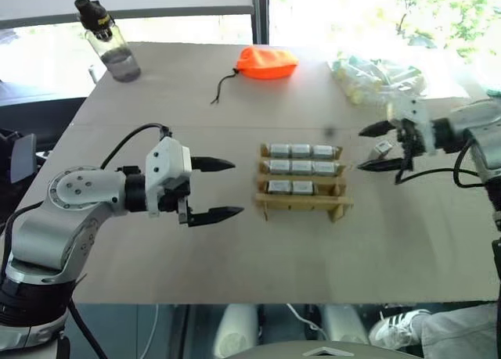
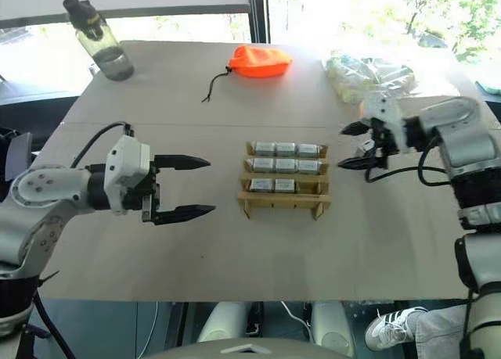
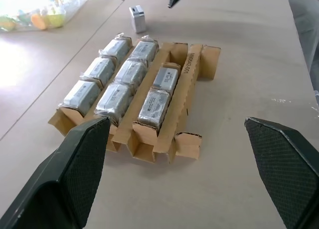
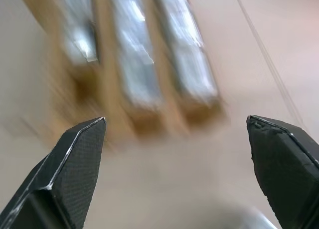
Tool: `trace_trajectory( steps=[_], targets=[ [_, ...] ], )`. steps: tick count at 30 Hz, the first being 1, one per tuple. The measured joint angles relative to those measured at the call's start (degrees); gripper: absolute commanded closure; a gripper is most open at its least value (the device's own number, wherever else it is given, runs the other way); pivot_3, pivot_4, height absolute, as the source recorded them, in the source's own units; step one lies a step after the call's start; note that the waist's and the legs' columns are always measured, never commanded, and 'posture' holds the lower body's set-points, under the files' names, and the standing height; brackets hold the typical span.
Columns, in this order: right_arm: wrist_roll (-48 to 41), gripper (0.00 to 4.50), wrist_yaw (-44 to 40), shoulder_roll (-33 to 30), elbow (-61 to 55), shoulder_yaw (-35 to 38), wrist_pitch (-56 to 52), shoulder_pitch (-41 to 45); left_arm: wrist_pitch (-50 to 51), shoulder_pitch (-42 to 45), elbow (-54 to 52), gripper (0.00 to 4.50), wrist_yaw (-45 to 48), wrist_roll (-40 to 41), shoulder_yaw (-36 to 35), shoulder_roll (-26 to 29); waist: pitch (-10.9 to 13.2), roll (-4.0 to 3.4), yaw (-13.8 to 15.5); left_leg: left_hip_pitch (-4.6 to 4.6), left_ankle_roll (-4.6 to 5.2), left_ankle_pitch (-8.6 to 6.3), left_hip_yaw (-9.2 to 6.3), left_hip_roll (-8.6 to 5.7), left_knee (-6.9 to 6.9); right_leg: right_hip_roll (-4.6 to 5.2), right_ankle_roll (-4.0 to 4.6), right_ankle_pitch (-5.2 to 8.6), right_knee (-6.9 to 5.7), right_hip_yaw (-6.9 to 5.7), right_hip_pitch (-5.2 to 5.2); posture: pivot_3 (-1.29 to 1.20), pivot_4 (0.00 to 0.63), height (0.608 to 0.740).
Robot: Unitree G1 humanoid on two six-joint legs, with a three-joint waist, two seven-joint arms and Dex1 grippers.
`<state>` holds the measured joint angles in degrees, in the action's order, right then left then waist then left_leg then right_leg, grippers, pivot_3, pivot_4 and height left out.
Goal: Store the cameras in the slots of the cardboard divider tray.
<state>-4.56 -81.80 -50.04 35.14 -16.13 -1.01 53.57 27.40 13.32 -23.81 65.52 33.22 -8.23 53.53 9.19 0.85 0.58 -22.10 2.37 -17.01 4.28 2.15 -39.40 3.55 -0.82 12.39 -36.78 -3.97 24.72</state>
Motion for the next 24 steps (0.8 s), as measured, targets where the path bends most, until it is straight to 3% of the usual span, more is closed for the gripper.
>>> trace_trajectory(
  steps=[6, 11, 24],
  targets=[
    [9.6, 0.03, -0.1, 3.3, 22.3, -3.1, 20.0, 9.6, -0.7, 1.5, 0.8, 0.0, 0.3, -0.5, 1.3, -0.8, 0.0, 0.0, -1.9, 0.15, -0.04, 0.02, 0.19, 0.12, 0.13, -0.13, 0.02, 0.0, -0.05, 0.2, 0.01, 0.0, 0.15, 0.726],
    [20.2, 0.03, 3.9, 4.6, 32.6, -8.3, 32.6, 14.5, -0.7, -1.0, 0.2, 0.0, -0.1, -0.5, 0.5, -0.7, 0.1, -0.06, -1.7, 0.14, -0.04, 0.02, 0.23, 0.15, 0.12, -0.02, 0.01, 0.0, -0.04, 0.21, 0.02, 0.0, 0.15, 0.726],
    [36.5, 0.03, 22.3, 9.7, 41.0, -14.7, 38.6, 21.6, -0.1, -6.7, -4.3, 0.0, -2.9, -0.1, -3.8, -0.4, 0.1, -0.16, -1.4, 0.12, -0.06, 0.03, 0.2, 0.12, 0.1, 0.07, 0.02, 0.0, -0.05, 0.16, 0.01, 0.0, 0.15, 0.726]
  ],
)
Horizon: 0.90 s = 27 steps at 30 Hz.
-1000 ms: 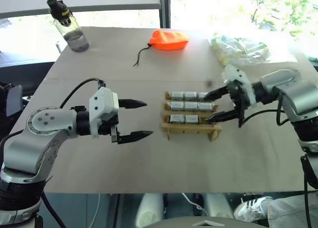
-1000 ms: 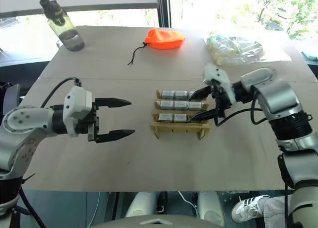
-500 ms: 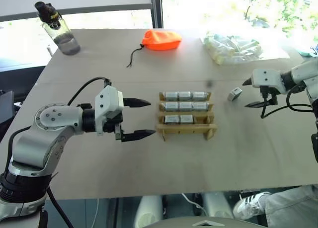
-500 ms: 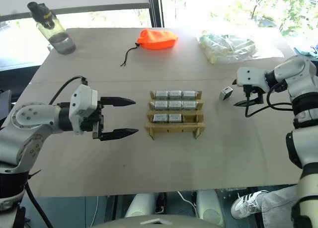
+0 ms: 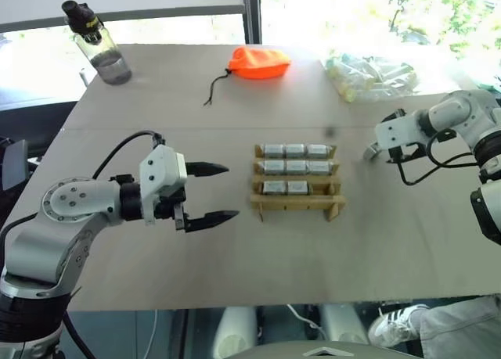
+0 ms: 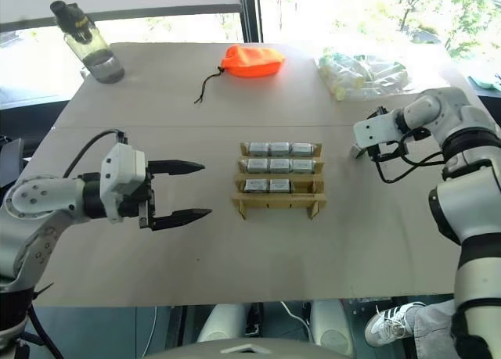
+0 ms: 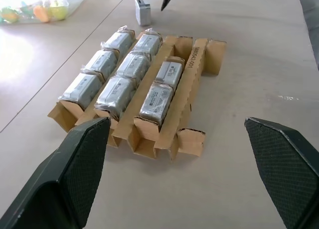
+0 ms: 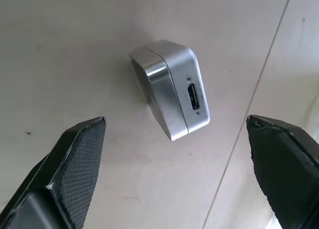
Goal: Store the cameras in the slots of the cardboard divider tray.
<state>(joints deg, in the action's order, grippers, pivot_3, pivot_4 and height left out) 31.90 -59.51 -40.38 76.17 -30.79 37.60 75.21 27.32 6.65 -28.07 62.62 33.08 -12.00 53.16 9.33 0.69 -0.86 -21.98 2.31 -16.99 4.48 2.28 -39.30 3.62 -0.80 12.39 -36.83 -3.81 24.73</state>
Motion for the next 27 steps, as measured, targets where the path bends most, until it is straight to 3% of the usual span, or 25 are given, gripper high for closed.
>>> trace_trajectory(
  steps=[14, 15, 17, 19, 22, 23, 27],
  targets=[
    [4.1, 0.03, 1.8, 3.5, 1.4, -0.3, 0.2, 0.7, 0.0, -1.7, -0.9, 0.0, -1.7, 0.2, -1.1, 0.0, 0.0, -0.04, -0.1, 0.01, 0.0, 0.0, -0.01, 0.0, 0.0, 0.0, 0.0, 0.0, -0.03, -0.01, 0.0, 0.0, 0.15, 0.726],
    [4.1, 0.57, 1.5, 3.6, 1.4, -0.3, 0.2, 0.8, 0.0, -2.0, -1.0, 0.0, -1.8, 0.2, -1.1, 0.0, 0.0, -0.05, -0.1, 0.0, 0.0, 0.0, -0.02, 0.0, 0.01, 0.0, 0.0, 0.0, -0.02, -0.02, 0.0, 0.0, 0.15, 0.726],
    [4.2, 1.24, 0.8, 3.6, 1.4, -0.3, 0.2, 1.0, 0.0, -2.4, -1.4, 0.0, -1.9, 0.2, -1.1, 0.0, 0.0, -0.05, 0.0, -0.01, 0.0, 0.0, -0.04, 0.0, 0.0, 0.0, 0.0, 0.0, -0.01, -0.03, 0.0, 0.0, 0.15, 0.726],
    [4.1, 2.36, -1.5, 3.6, 1.4, -0.2, 0.2, 1.0, 0.0, -2.5, -2.1, 0.0, -2.2, 0.3, -1.4, 0.0, 0.0, -0.05, 0.0, 0.0, 0.0, 0.0, -0.04, 0.0, 0.0, 0.0, 0.0, 0.0, -0.02, -0.03, -0.01, 0.0, 0.15, 0.726],
    [3.7, 3.62, -4.1, 3.1, 1.4, 0.3, 0.0, 1.8, 0.0, -2.5, -2.4, 0.0, -2.5, 0.3, -1.4, 0.0, 0.0, -0.04, -0.1, 0.03, 0.0, 0.0, -0.05, 0.0, -0.01, -0.01, 0.0, 0.0, -0.03, -0.03, -0.03, 0.0, 0.15, 0.726],
    [3.5, 3.83, -5.2, 2.8, 1.4, 0.4, -0.1, 2.0, 0.0, -2.6, -2.4, 0.0, -2.5, 0.4, -1.4, 0.0, 0.0, -0.03, -0.1, 0.04, 0.0, 0.0, -0.05, 0.0, -0.01, -0.02, 0.0, 0.0, -0.03, -0.03, -0.04, 0.0, 0.15, 0.726],
    [-1.5, 3.83, -14.7, 3.1, 1.8, 4.9, -2.8, 2.1, 0.0, -2.2, -2.4, 0.0, -2.5, 0.4, -1.4, 0.0, 0.1, -0.13, -0.2, 0.05, 0.0, 0.0, -0.02, 0.01, -0.01, -0.03, 0.01, 0.0, -0.05, -0.01, -0.02, 0.0, 0.15, 0.726]
  ],
)
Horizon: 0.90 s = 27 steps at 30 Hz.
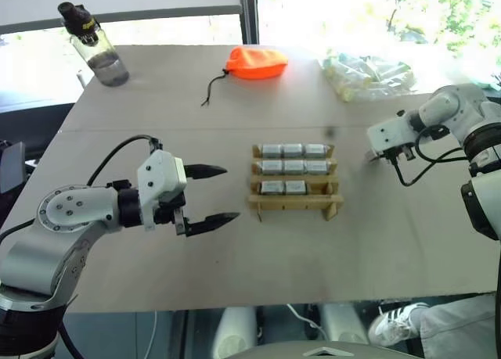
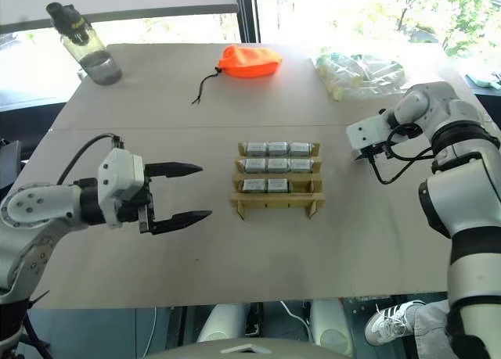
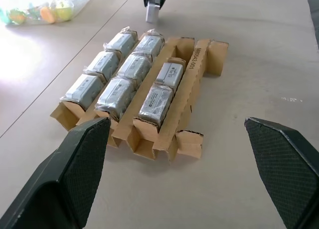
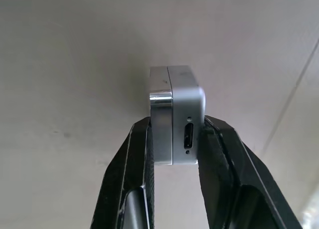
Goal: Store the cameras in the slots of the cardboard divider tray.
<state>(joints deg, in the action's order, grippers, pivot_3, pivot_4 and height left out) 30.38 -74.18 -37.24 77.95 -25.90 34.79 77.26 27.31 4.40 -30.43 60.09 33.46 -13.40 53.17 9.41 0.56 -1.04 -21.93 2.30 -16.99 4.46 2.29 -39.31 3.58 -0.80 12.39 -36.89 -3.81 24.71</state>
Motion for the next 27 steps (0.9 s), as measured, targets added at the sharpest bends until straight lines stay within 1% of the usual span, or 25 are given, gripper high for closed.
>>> trace_trajectory(
  steps=[2, 4, 5, 7, 8, 9, 11, 13, 14, 22, 27],
  targets=[
    [-4.2, 3.83, -6.7, 0.8, -0.1, 3.5, -2.7, 0.8, -0.1, 0.5, 0.2, 0.0, 0.2, 0.0, 0.2, 0.0, 0.0, -0.04, -0.1, -0.01, 0.0, 0.0, -0.01, 0.02, 0.01, -0.01, 0.0, 0.0, 0.0, -0.01, 0.0, 0.0, 0.15, 0.726],
    [-7.9, 3.83, -12.7, 1.9, -1.2, 5.3, -6.7, 1.7, -0.1, 1.4, 0.8, 0.0, 0.7, -0.1, 0.4, 0.0, 0.0, -0.05, 0.0, -0.02, 0.0, 0.0, -0.03, 0.02, 0.01, -0.01, 0.0, 0.0, 0.0, -0.03, 0.0, 0.0, 0.15, 0.726],
    [-10.0, 3.83, -14.3, 2.3, -2.2, 5.1, -8.3, 1.9, -0.1, 1.8, 1.1, 0.0, 0.9, -0.1, 0.5, 0.0, 0.0, -0.05, 0.0, -0.02, 0.0, 0.0, -0.03, 0.02, 0.01, 0.0, 0.0, 0.0, 0.0, -0.04, 0.0, 0.0, 0.15, 0.726],
    [-17.3, 3.83, -15.2, 1.9, -7.8, 1.6, -12.8, 1.3, -0.2, 2.9, 1.8, 0.0, 1.2, -0.2, 0.8, 0.0, 0.0, -0.07, 0.0, -0.04, 0.0, 0.0, -0.03, 0.0, 0.0, 0.03, 0.0, 0.0, 0.0, -0.04, 0.01, 0.0, 0.15, 0.726],
    [-23.5, 3.83, -15.4, -0.1, -15.5, -2.1, -17.5, -0.2, -0.2, 3.6, 2.1, 0.0, 1.3, -0.3, 1.3, 0.0, 0.0, -0.07, 0.2, -0.08, 0.0, 0.0, -0.1, -0.01, -0.01, 0.07, 0.0, 0.0, 0.0, -0.08, 0.01, 0.0, 0.15, 0.726],
    [-27.1, 3.83, -15.5, -1.3, -20.0, -4.0, -20.5, -1.1, -0.3, 3.8, 2.2, 0.0, 1.5, -0.4, 1.5, 0.0, 0.0, -0.08, 0.3, -0.12, 0.0, 0.0, -0.19, -0.03, -0.02, 0.12, 0.0, 0.0, 0.01, -0.11, 0.01, 0.0, 0.15, 0.726],
    [-37.7, 3.83, -15.7, -6.5, -35.6, -9.3, -32.1, -3.6, -0.3, 4.3, 2.7, 0.0, 1.9, -0.7, 2.4, 0.0, 0.1, -0.09, 0.7, -0.24, 0.0, -0.01, -0.3, -0.04, -0.03, 0.18, 0.0, 0.0, 0.07, -0.16, 0.04, 0.0, 0.15, 0.726],
    [-42.8, 3.83, -15.8, -9.1, -45.7, -11.2, -41.2, -4.6, -0.3, 4.6, 3.3, 0.0, 2.2, -0.7, 2.8, 0.0, 0.1, -0.09, 0.7, -0.32, 0.01, -0.01, -0.3, -0.05, -0.03, 0.19, 0.0, 0.0, 0.07, -0.21, 0.12, 0.0, 0.15, 0.726],
    [-43.8, 3.83, -15.8, -9.9, -52.3, -11.4, -47.6, -5.2, -0.3, 5.4, 3.8, 0.0, 2.2, -0.7, 3.0, -0.1, 0.1, -0.09, 0.6, -0.33, 0.01, -0.01, -0.3, -0.06, -0.04, 0.18, 0.0, 0.0, 0.07, -0.32, 0.13, 0.0, 0.15, 0.726],
    [-41.3, 3.83, -15.3, -12.3, -75.7, -12.4, -78.5, -6.7, -0.9, 6.9, 4.9, 0.0, 3.1, -1.0, 5.0, -0.2, 0.1, -0.08, 0.6, -0.34, 0.03, -0.02, -0.32, -0.06, -0.09, 0.13, 0.0, 0.0, 0.03, -0.41, 0.14, 0.0, 0.15, 0.726],
    [-38.3, 3.83, -14.2, -13.8, -87.4, -16.0, -88.5, -8.3, -1.6, 8.5, 6.1, 0.0, 3.5, -1.8, 5.7, -0.6, 0.0, -0.06, 0.7, -0.45, 0.03, -0.02, -0.41, -0.08, -0.12, 0.14, -0.01, 0.0, 0.08, -0.51, 0.15, 0.0, 0.15, 0.726]
  ],
)
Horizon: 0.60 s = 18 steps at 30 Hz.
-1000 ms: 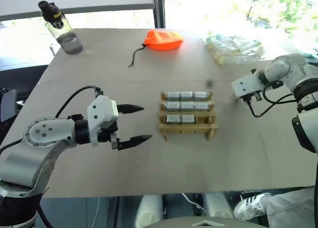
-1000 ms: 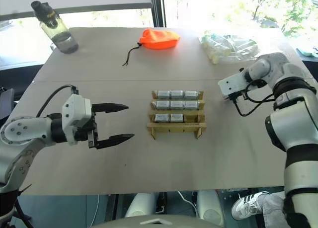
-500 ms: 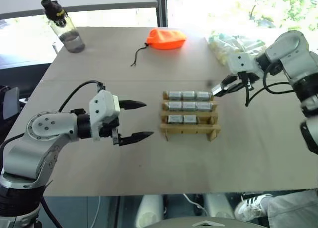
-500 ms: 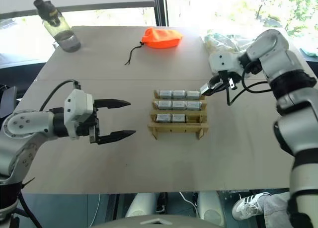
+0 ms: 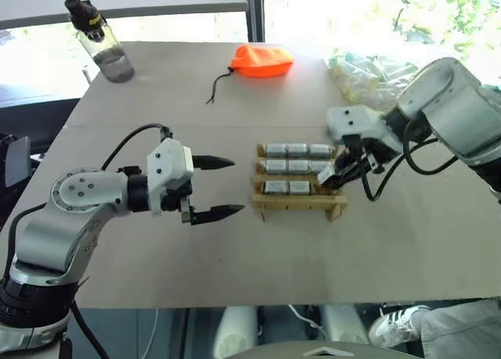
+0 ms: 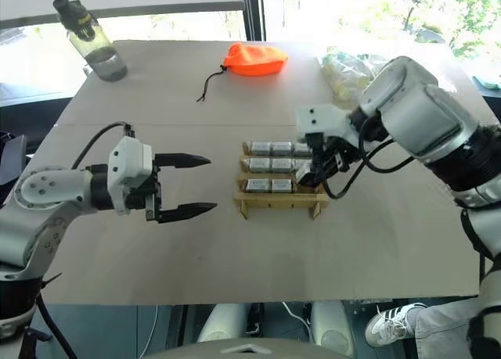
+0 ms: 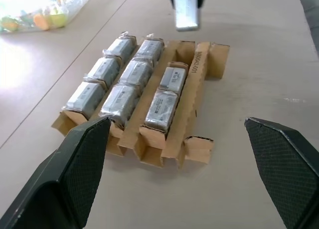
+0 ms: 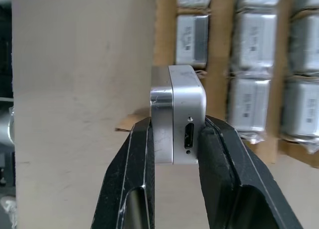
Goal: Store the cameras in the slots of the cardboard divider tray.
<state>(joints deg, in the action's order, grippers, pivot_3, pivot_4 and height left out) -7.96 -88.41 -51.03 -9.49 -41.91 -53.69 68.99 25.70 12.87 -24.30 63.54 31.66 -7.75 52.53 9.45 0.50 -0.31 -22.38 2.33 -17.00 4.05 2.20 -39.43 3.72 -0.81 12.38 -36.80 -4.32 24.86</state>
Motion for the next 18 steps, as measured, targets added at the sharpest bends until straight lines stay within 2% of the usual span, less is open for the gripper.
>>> trace_trajectory(
  steps=[3, 18],
  targets=[
    [2.0, 3.83, 1.0, 0.2, -1.8, -2.6, -1.5, -0.8, -0.2, 0.1, 0.2, 0.0, 0.1, -0.1, 1.0, -0.3, 0.0, 0.0, -0.1, -0.04, 0.0, 0.0, 0.01, -0.02, -0.04, 0.01, -0.01, 0.0, -0.02, 0.02, 0.05, 0.0, 0.15, 0.726],
    [8.6, 3.83, 5.7, 4.8, -1.4, -3.7, -1.1, -1.3, -0.8, 0.2, 0.2, 0.0, -0.1, -0.6, 1.5, -1.1, 0.0, 0.02, -0.2, -0.06, 0.0, 0.01, -0.01, 0.0, -0.05, -0.04, -0.01, 0.0, -0.03, -0.01, 0.05, 0.0, 0.15, 0.726]
  ],
)
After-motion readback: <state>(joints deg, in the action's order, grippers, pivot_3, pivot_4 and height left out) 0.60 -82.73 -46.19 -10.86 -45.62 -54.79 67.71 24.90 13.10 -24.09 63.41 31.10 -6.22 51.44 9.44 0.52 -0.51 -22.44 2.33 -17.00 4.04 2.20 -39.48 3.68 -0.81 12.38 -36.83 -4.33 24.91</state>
